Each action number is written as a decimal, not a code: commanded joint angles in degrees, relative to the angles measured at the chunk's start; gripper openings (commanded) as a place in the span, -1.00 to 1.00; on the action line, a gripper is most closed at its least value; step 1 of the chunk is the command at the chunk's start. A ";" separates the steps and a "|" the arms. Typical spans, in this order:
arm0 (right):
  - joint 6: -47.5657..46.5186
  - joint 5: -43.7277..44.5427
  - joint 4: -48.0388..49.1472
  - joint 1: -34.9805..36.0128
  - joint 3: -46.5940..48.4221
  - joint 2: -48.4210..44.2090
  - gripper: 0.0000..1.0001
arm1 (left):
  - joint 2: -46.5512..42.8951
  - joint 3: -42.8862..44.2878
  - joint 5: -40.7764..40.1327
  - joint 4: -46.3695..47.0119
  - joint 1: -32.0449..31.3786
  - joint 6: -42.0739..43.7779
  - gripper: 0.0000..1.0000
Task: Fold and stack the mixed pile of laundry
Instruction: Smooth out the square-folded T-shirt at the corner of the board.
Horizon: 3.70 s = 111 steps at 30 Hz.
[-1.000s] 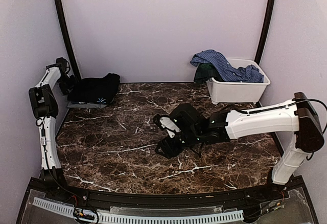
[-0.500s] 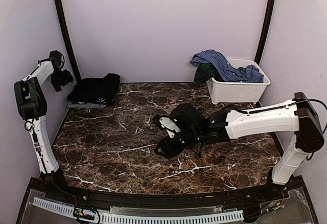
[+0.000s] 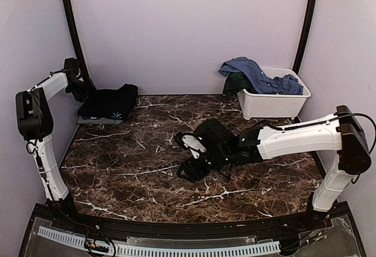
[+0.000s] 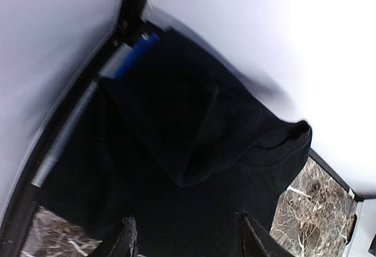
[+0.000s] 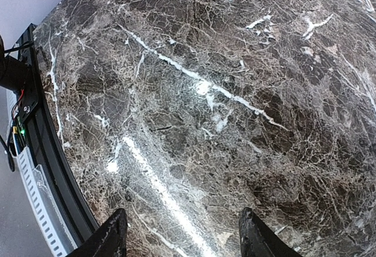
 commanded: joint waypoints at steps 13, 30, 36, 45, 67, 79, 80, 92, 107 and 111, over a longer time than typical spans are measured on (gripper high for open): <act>0.47 0.63 1.56 -0.39 0.07 0.00 0.23 | 8.37 0.96 -2.79 3.40 -1.77 -5.06 -0.01; 0.58 0.72 1.05 -0.44 0.41 1.09 0.24 | 12.20 7.10 -4.19 5.48 -1.75 -4.29 -0.23; 0.47 1.04 0.68 -0.39 0.66 1.72 0.23 | 15.16 13.02 -4.16 4.19 -1.61 -3.37 -0.40; 0.29 1.86 -0.60 -0.63 0.55 2.25 0.24 | 24.50 25.77 -5.50 5.19 -0.70 0.43 -0.33; 0.67 3.70 -2.22 -1.28 -0.37 -2.41 0.32 | 21.96 32.90 -5.65 7.81 1.37 10.57 0.17; 0.52 4.58 -3.23 -4.09 -1.51 -3.52 0.34 | 27.68 26.23 0.44 11.64 0.27 12.31 -0.34; 0.67 4.43 -3.23 -4.22 -1.45 -3.19 0.33 | 29.86 28.65 0.18 11.53 0.27 12.31 -0.34; 1.68 5.23 -6.48 -4.76 0.51 -1.22 0.35 | 43.45 46.19 -6.41 8.28 0.94 10.33 0.26; -1.54 16.32 -10.74 -16.83 -0.48 -22.04 0.97 | 16.97 40.41 -2.64 -4.48 -0.68 8.30 0.98; -2.90 15.84 -10.19 -25.82 1.17 -28.98 0.97 | 9.84 37.16 -3.76 -7.92 -4.45 11.07 0.98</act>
